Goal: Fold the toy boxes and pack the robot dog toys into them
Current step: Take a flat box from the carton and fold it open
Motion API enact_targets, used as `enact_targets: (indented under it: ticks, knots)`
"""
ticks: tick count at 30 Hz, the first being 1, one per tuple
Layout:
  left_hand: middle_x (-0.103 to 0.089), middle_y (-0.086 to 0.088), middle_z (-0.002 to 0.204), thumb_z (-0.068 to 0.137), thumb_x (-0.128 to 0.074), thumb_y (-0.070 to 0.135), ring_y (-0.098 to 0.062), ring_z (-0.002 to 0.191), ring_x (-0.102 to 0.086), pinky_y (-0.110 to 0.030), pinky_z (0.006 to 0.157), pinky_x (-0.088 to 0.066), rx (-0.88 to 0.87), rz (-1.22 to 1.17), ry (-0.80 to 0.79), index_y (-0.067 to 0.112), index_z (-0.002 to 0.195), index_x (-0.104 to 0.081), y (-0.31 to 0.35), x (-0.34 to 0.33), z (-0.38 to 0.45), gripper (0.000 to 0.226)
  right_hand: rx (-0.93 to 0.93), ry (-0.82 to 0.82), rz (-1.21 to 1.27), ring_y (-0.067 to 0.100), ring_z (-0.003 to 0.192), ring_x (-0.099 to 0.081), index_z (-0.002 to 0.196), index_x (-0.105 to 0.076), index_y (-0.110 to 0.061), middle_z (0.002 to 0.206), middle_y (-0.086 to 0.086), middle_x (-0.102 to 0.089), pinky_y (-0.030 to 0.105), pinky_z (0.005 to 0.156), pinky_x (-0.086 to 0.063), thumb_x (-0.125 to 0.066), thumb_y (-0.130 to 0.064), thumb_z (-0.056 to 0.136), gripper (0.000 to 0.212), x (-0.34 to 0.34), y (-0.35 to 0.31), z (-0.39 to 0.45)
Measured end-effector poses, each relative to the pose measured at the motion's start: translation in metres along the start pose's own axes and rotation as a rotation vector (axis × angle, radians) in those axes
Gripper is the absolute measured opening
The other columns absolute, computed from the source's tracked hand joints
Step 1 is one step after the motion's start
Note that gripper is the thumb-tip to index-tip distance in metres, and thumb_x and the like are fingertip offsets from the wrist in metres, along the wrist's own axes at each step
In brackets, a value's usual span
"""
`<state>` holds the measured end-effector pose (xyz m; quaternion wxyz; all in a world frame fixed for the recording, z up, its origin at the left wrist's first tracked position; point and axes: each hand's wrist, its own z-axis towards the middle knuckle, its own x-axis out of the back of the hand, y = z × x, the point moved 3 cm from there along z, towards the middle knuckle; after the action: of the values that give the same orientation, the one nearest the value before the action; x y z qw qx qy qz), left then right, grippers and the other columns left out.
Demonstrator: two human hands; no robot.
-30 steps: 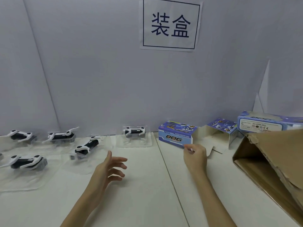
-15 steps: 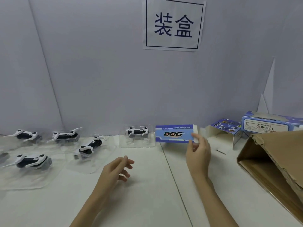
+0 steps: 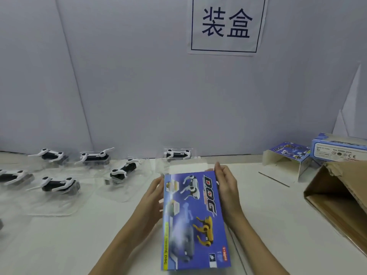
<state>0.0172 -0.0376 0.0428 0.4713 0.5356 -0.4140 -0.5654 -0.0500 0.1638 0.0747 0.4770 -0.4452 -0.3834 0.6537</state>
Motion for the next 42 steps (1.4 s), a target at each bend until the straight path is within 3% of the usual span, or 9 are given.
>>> enact_targets:
  ticks: [5, 8, 12, 15, 19, 26, 31, 35, 42]
  knots:
    - [-0.076, 0.007, 0.118, 0.091, -0.070, 0.059, -0.019, 0.102, -0.076, -0.042, 0.087, -0.059, -0.121, -0.002, 0.240, 0.052, 0.138, -0.051, 0.010, 0.011, 0.000, 0.051, 0.001, -0.113, -0.095, 0.023, 0.101, -0.075, 0.109, -0.056, -0.011, 0.107, 0.008, -0.074, 0.022, 0.077, -0.058, -0.061, -0.050, 0.091, 0.043, -0.006, -0.003, -0.005]
    - [-0.078, -0.002, 0.106, 0.093, -0.062, 0.055, -0.019, 0.084, -0.075, -0.027, 0.070, -0.058, -0.183, 0.034, 0.372, 0.048, 0.119, -0.053, 0.008, 0.013, -0.003, 0.029, -0.009, -0.171, -0.136, 0.020, 0.111, -0.072, 0.122, -0.058, -0.024, 0.121, -0.005, -0.070, 0.033, 0.083, -0.062, -0.064, -0.051, 0.086, 0.046, -0.014, -0.001, -0.010]
    - [-0.078, 0.003, 0.106, 0.091, -0.057, 0.060, -0.019, 0.088, -0.077, -0.023, 0.067, -0.059, -0.184, 0.050, 0.357, 0.038, 0.127, -0.058, 0.013, 0.010, -0.005, 0.042, -0.041, -0.202, -0.147, 0.022, 0.120, -0.069, 0.133, -0.053, -0.029, 0.134, -0.010, -0.063, 0.047, 0.090, -0.062, -0.071, -0.042, 0.089, 0.049, -0.019, 0.002, -0.013]
    - [-0.074, 0.006, 0.119, 0.089, -0.061, 0.071, -0.016, 0.101, -0.076, -0.038, 0.085, -0.062, -0.133, 0.044, 0.266, 0.047, 0.135, -0.058, 0.014, 0.001, -0.005, 0.052, -0.064, -0.218, -0.094, 0.020, 0.124, -0.066, 0.141, -0.049, -0.032, 0.137, -0.012, -0.062, 0.042, 0.085, -0.064, -0.068, -0.038, 0.088, 0.056, -0.017, 0.002, -0.013]
    - [-0.060, -0.003, 0.145, 0.079, -0.076, 0.055, -0.026, 0.115, -0.072, -0.053, 0.100, -0.057, -0.084, 0.026, 0.184, 0.052, 0.149, -0.044, 0.008, -0.006, -0.007, 0.077, -0.114, -0.270, -0.025, 0.021, 0.118, -0.070, 0.145, -0.047, -0.041, 0.130, -0.009, -0.068, 0.036, 0.077, -0.066, -0.066, -0.038, 0.090, 0.058, -0.018, 0.005, -0.013]
    - [-0.058, -0.008, 0.142, 0.080, -0.070, 0.043, -0.030, 0.108, -0.075, -0.053, 0.094, -0.059, -0.059, 0.014, 0.240, 0.028, 0.137, -0.053, 0.012, -0.010, -0.016, 0.062, -0.164, -0.297, -0.104, 0.026, 0.111, -0.073, 0.134, -0.055, -0.040, 0.123, 0.000, -0.072, 0.048, 0.086, -0.063, -0.076, -0.042, 0.091, 0.048, -0.017, 0.006, -0.011]
    - [-0.065, -0.017, 0.097, 0.100, -0.059, -0.002, -0.005, 0.058, -0.072, -0.017, 0.051, -0.054, -0.005, -0.017, 0.067, 0.007, 0.097, -0.049, 0.013, -0.009, -0.020, 0.014, -0.160, -0.275, -0.151, 0.039, 0.105, -0.073, 0.109, -0.056, -0.018, 0.110, 0.015, -0.073, 0.048, 0.085, -0.059, -0.069, -0.041, 0.098, 0.029, -0.020, 0.014, -0.011]
    - [-0.074, -0.018, 0.109, 0.077, -0.070, 0.028, -0.032, 0.089, -0.077, -0.036, 0.068, -0.061, 0.072, -0.029, 0.169, 0.008, 0.123, -0.052, 0.016, -0.011, -0.013, 0.053, -0.198, -0.181, -0.097, 0.032, 0.094, -0.077, 0.101, -0.055, -0.012, 0.119, 0.021, -0.067, 0.032, 0.068, -0.060, -0.062, -0.038, 0.101, 0.026, -0.019, 0.020, -0.012]
    - [-0.073, -0.022, 0.110, 0.075, -0.071, 0.028, -0.038, 0.092, -0.074, -0.040, 0.071, -0.061, 0.051, -0.140, 0.176, 0.007, 0.124, -0.054, 0.008, -0.011, -0.011, 0.056, -0.204, -0.199, -0.046, 0.031, 0.084, -0.079, 0.107, -0.057, -0.010, 0.093, 0.013, -0.079, 0.026, 0.063, -0.062, -0.066, -0.048, 0.088, 0.044, -0.020, 0.018, -0.013]
